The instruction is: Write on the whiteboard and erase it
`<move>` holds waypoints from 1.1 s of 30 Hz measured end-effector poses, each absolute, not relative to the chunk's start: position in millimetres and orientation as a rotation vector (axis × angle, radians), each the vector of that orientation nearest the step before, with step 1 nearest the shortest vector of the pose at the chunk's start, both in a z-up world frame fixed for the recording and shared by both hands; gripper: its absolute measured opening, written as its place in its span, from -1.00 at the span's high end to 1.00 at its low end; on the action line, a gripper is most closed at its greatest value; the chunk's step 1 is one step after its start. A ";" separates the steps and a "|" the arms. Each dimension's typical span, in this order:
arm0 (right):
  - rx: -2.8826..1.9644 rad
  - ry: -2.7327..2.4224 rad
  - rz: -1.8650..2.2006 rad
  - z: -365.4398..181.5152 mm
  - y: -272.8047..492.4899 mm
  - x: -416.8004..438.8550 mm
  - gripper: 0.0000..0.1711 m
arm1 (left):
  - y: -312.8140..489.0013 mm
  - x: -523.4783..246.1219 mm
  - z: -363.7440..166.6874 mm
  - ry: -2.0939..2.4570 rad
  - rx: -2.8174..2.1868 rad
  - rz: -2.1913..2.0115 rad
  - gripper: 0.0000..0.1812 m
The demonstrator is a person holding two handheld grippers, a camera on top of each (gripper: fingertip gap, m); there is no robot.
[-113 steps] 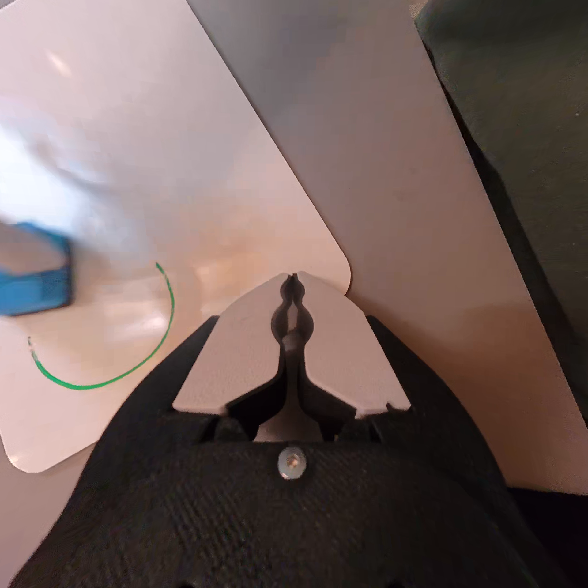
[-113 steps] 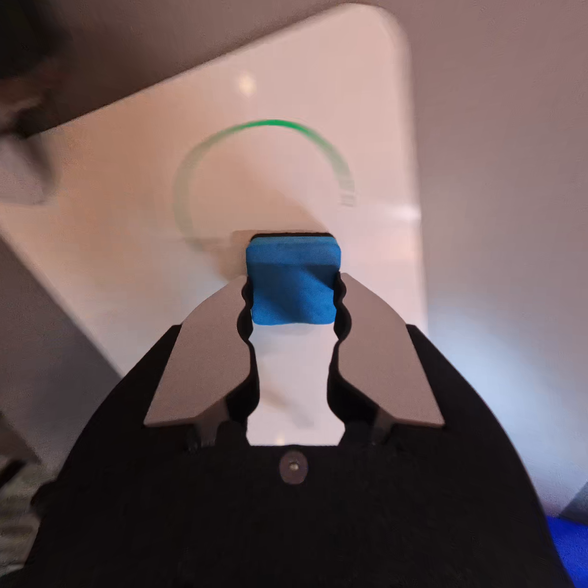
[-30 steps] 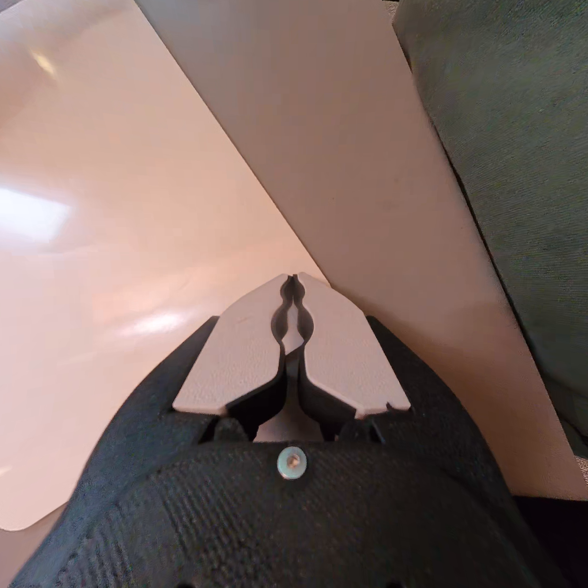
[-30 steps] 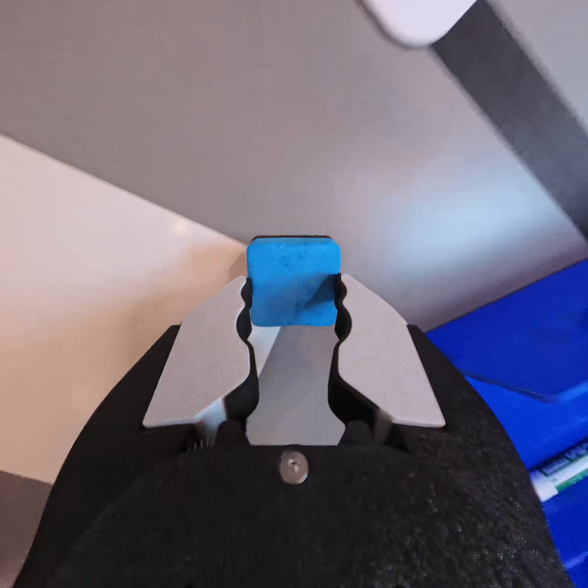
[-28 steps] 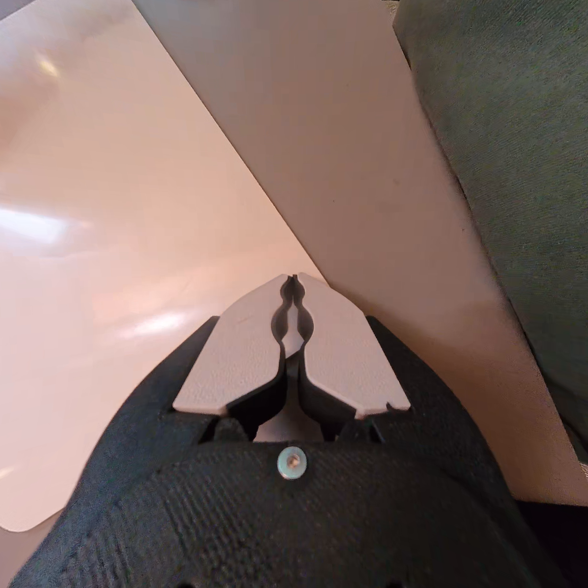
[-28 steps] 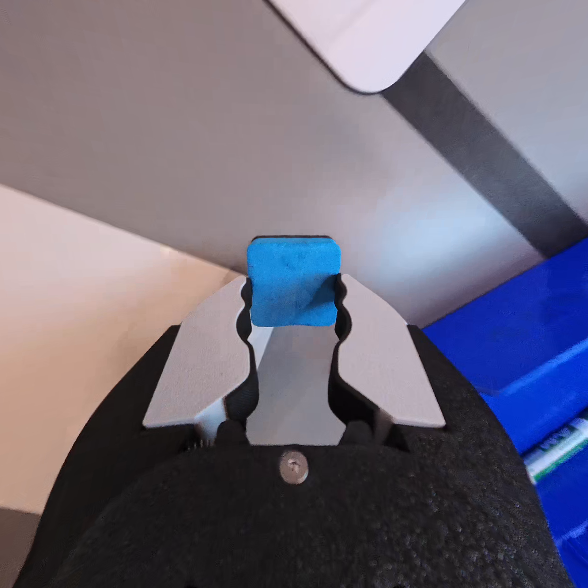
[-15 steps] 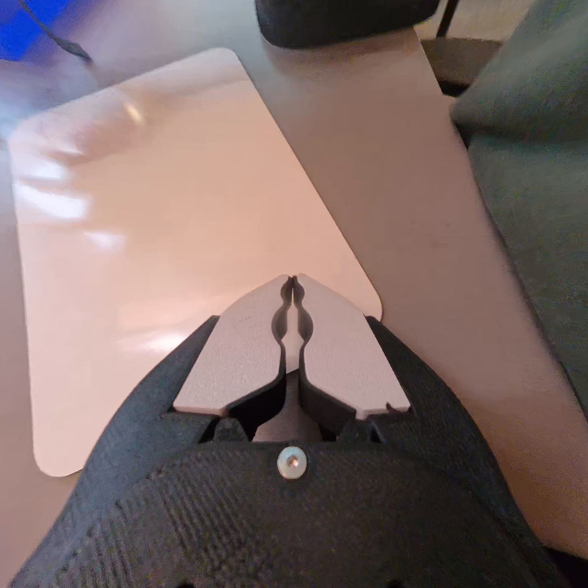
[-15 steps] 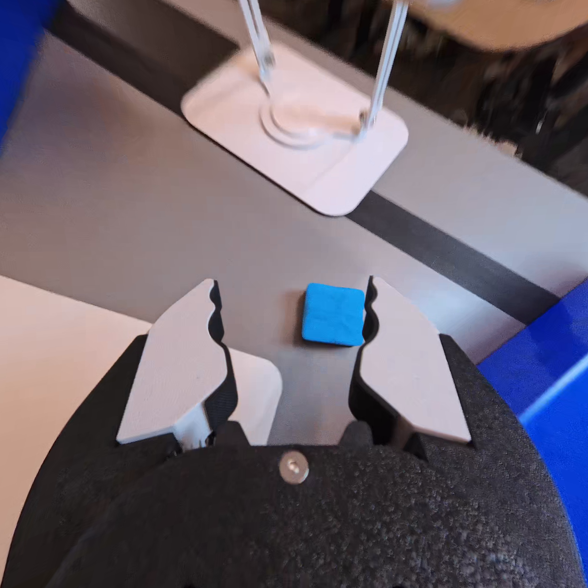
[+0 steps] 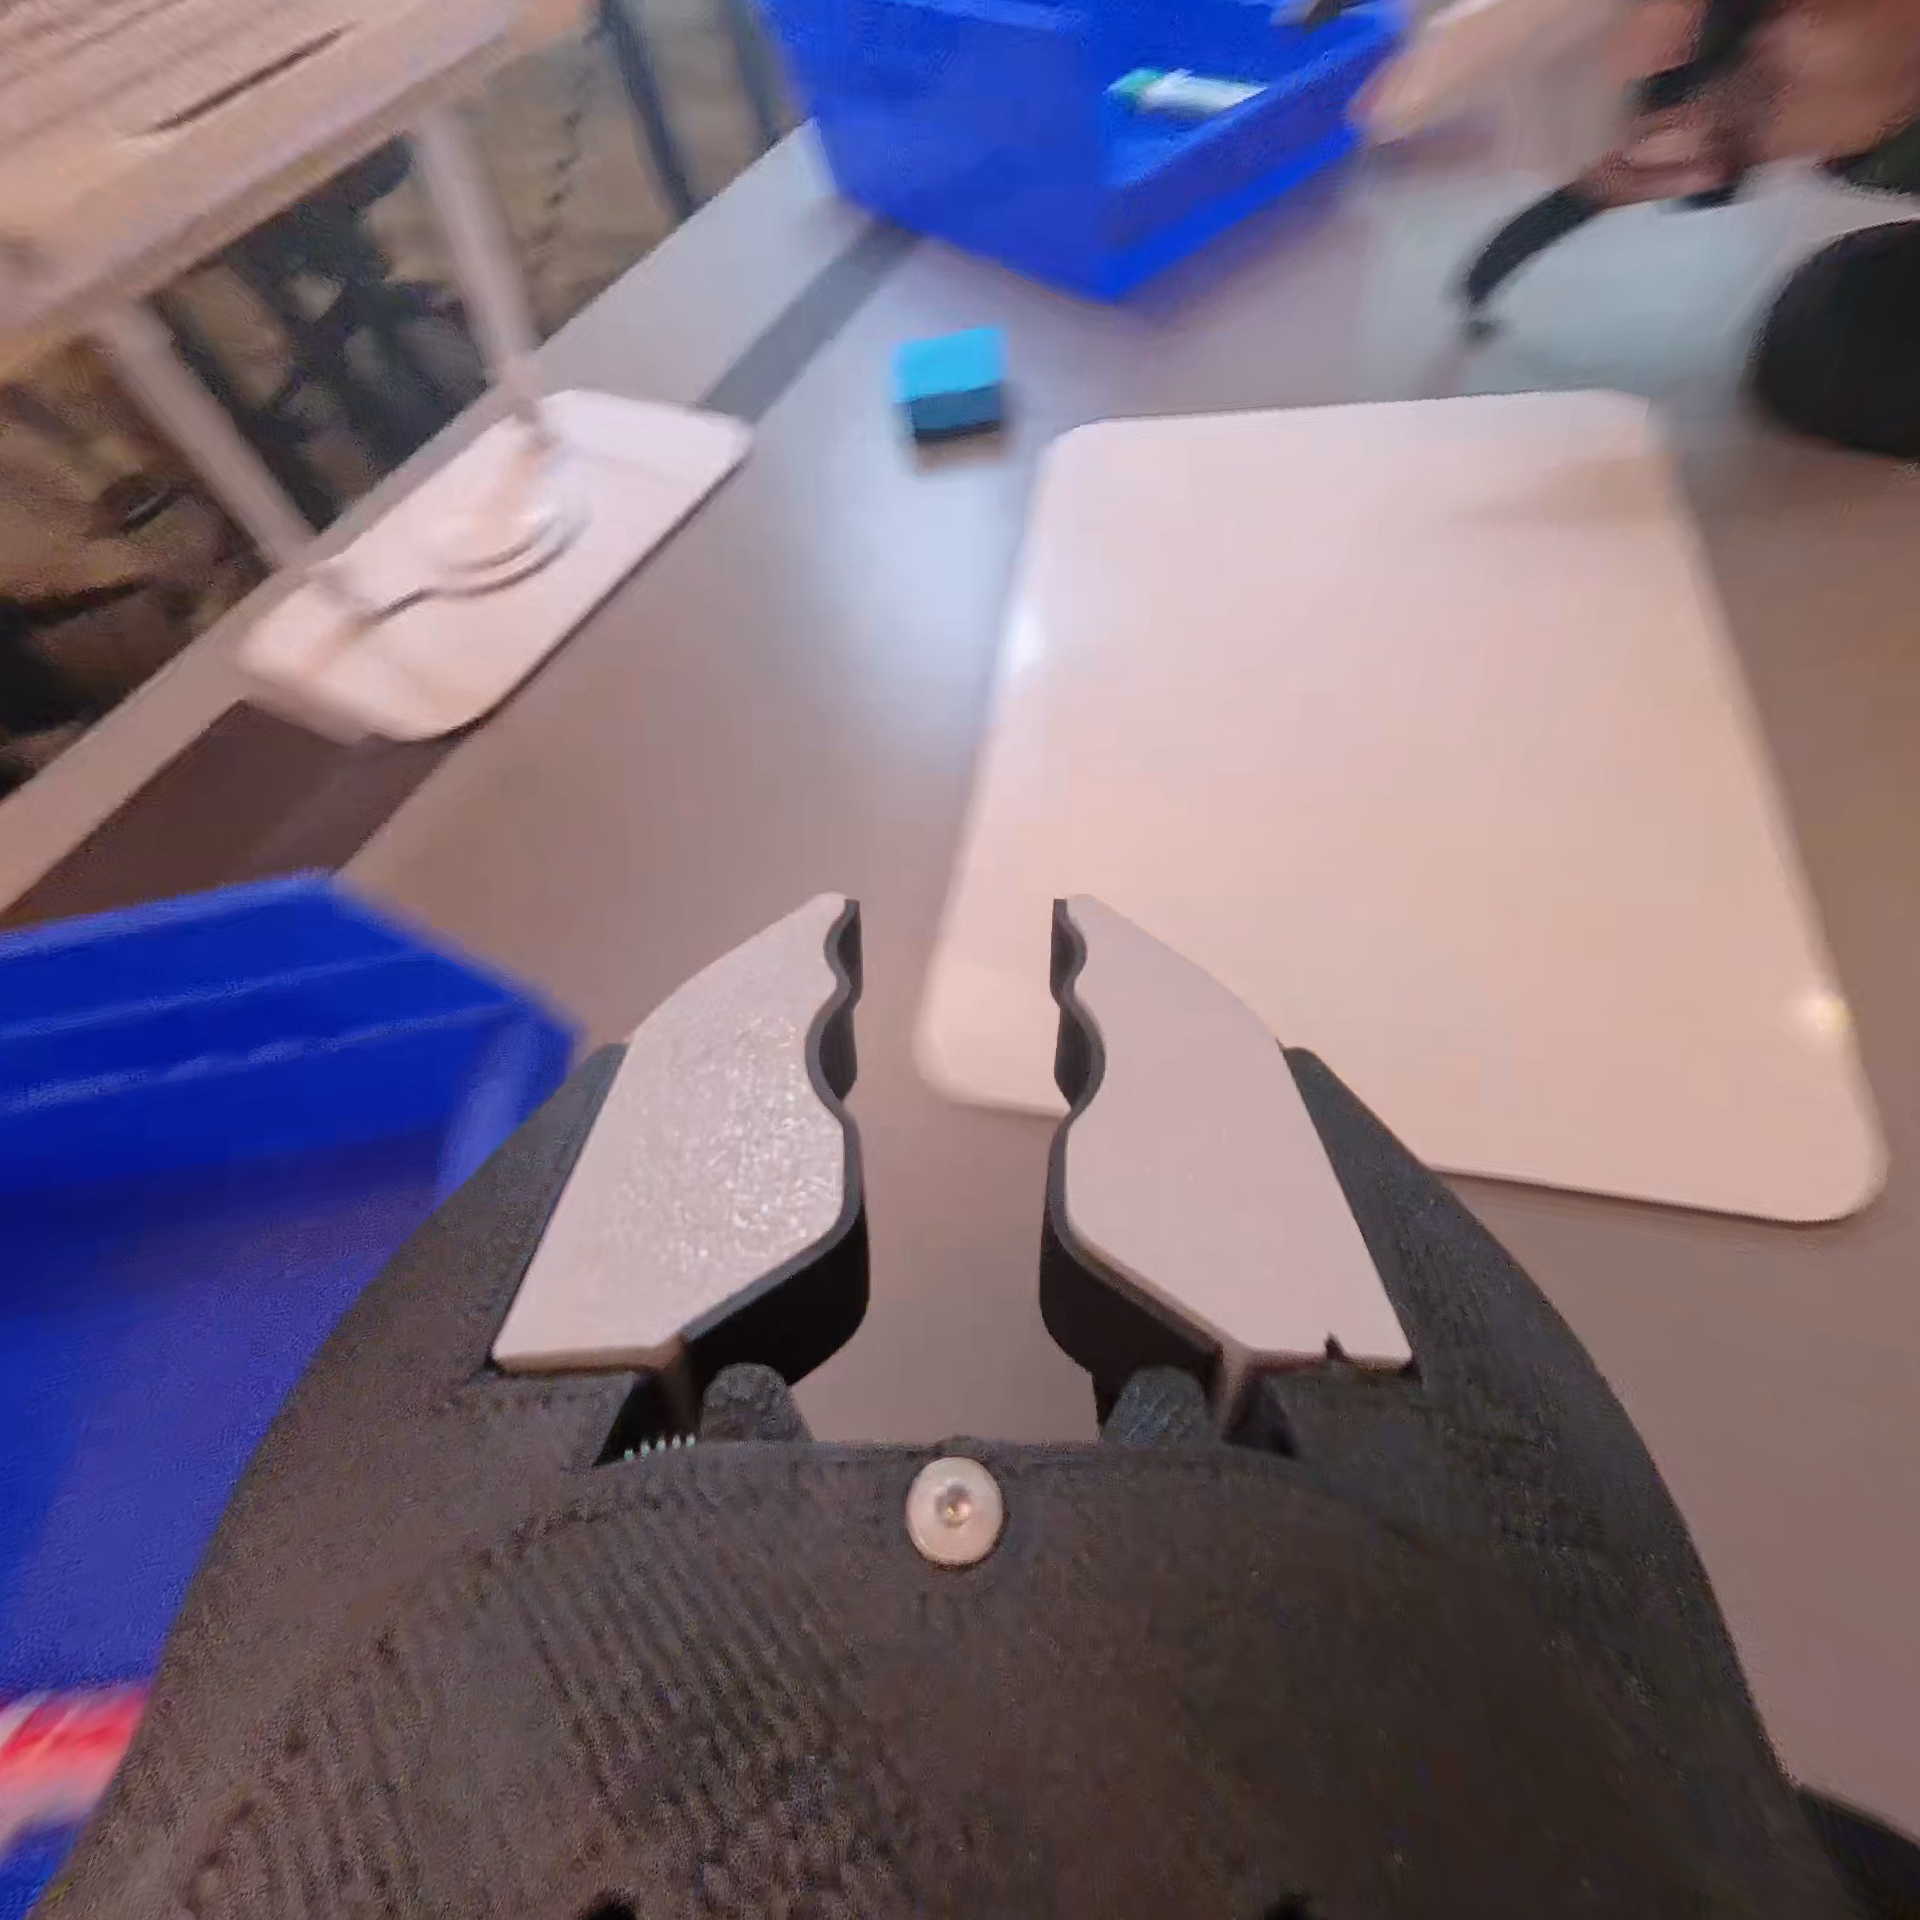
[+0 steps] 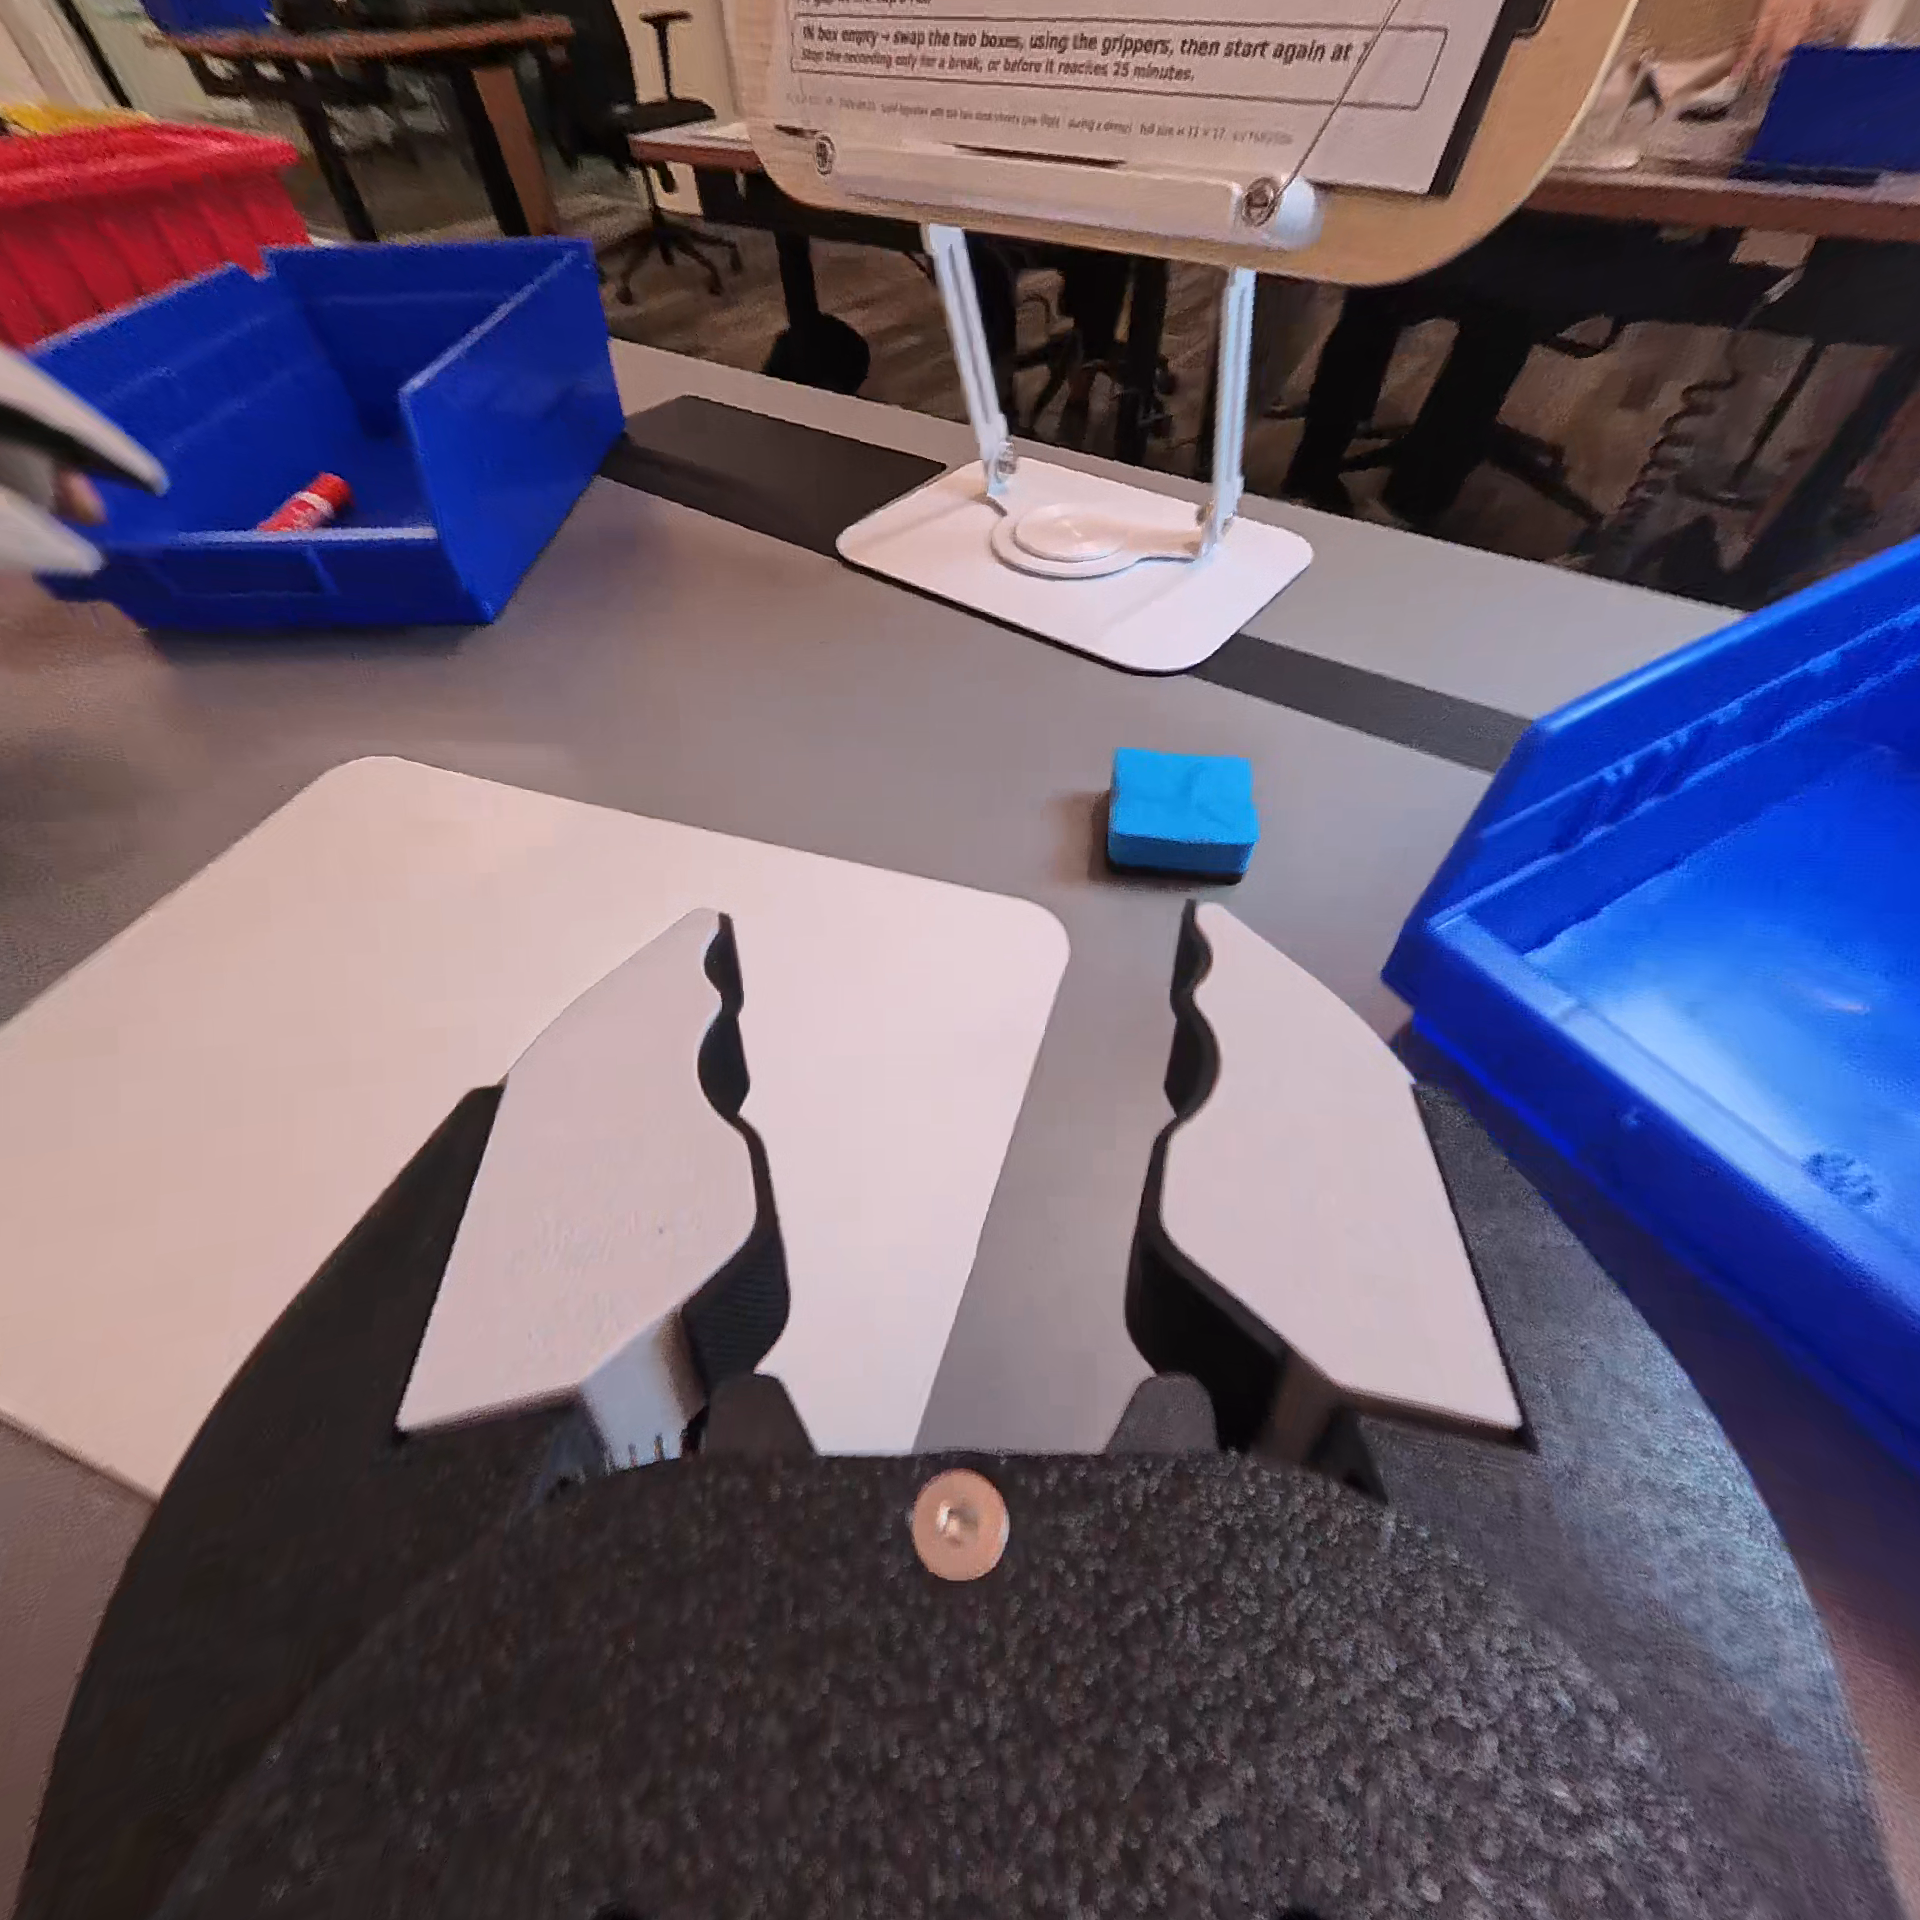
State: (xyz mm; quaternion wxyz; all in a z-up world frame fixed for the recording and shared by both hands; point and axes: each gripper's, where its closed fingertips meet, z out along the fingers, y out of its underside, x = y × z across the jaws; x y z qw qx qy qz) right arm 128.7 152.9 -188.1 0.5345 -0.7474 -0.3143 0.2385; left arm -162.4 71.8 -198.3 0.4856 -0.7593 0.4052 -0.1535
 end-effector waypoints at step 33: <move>-1.761 -1.014 0.701 -216.1 112.1 95.9 0.25 | 166.1 -362.6 -264.1 0.764 -3.003 -0.086 0.79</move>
